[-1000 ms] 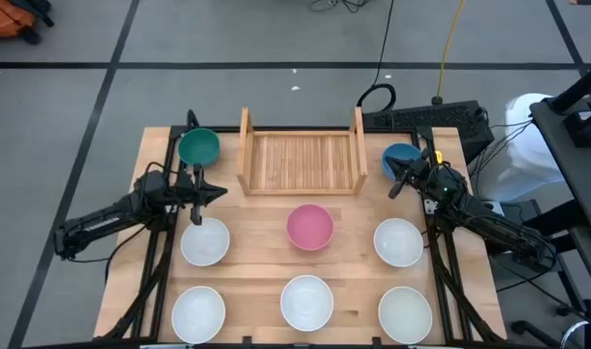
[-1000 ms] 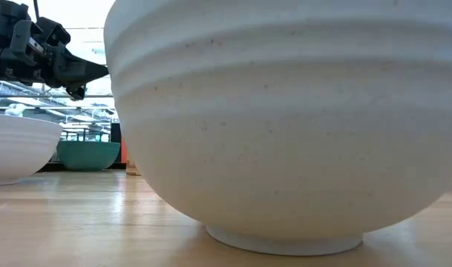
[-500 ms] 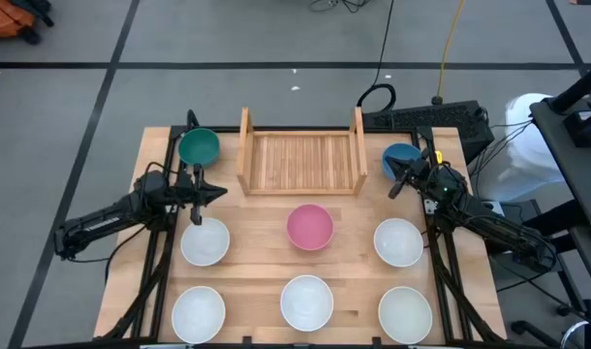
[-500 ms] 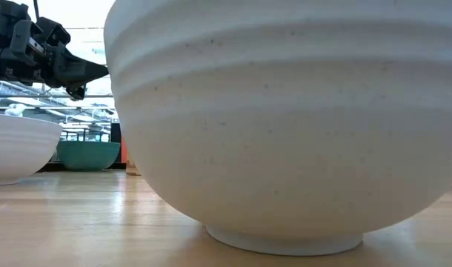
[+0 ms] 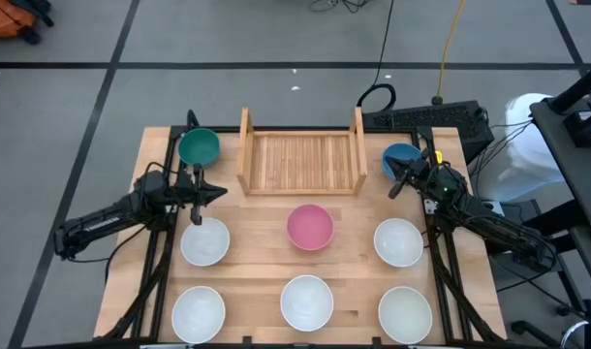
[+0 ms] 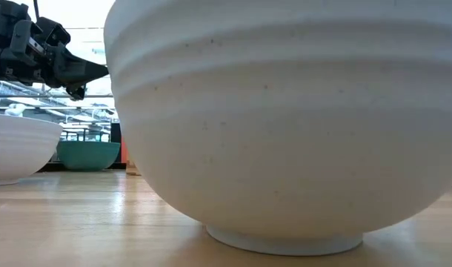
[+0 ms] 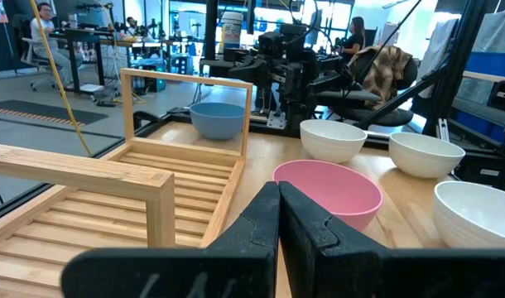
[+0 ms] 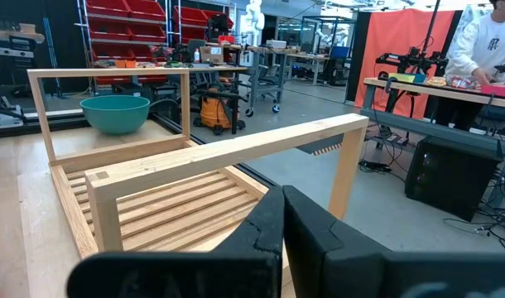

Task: Place and stack bowls onto a shelf

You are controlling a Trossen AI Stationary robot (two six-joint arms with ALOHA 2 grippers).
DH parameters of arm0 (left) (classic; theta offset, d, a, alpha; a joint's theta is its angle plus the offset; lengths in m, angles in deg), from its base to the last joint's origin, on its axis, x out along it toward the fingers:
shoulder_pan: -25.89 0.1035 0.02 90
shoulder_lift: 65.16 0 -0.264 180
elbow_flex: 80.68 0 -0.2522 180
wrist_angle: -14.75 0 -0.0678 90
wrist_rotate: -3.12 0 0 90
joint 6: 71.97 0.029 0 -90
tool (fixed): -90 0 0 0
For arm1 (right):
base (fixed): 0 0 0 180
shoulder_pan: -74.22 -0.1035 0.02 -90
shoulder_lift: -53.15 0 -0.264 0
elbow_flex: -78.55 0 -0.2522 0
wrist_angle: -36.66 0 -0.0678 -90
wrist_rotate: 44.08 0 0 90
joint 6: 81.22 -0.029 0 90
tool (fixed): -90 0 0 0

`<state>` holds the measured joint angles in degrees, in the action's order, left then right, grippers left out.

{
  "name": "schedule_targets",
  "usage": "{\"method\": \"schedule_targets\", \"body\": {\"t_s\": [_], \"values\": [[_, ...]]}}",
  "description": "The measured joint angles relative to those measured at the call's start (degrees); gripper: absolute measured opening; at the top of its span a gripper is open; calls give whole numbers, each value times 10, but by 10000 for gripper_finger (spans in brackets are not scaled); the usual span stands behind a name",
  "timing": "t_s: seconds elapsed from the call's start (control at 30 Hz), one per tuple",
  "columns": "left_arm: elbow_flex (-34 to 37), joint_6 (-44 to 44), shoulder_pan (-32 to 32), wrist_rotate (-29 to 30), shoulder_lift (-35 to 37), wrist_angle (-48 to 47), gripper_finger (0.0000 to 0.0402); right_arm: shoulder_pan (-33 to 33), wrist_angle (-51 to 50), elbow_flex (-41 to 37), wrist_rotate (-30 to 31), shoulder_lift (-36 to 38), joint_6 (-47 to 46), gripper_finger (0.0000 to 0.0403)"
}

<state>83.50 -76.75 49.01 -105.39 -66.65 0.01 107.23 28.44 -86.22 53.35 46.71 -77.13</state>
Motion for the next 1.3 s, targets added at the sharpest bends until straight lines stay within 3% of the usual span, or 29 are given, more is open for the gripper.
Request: {"method": "schedule_targets", "body": {"t_s": [0.23, 0.83, 1.13, 1.3], "values": [[0, 21, 0, 21, 0, 2, 8, 0, 0, 0, 0, 0, -7, 0], [0, 23, 0, 25, 0, 20, 8, 0, 3, 0, 0, 0, -125, 0], [0, -176, 1, 26, 0, 57, 8, 0, 3, 0, 0, 0, -126, 0], [0, -222, 1, 29, 0, 56, 9, 0, 9, 0, 0, 0, -125, 0]]}}
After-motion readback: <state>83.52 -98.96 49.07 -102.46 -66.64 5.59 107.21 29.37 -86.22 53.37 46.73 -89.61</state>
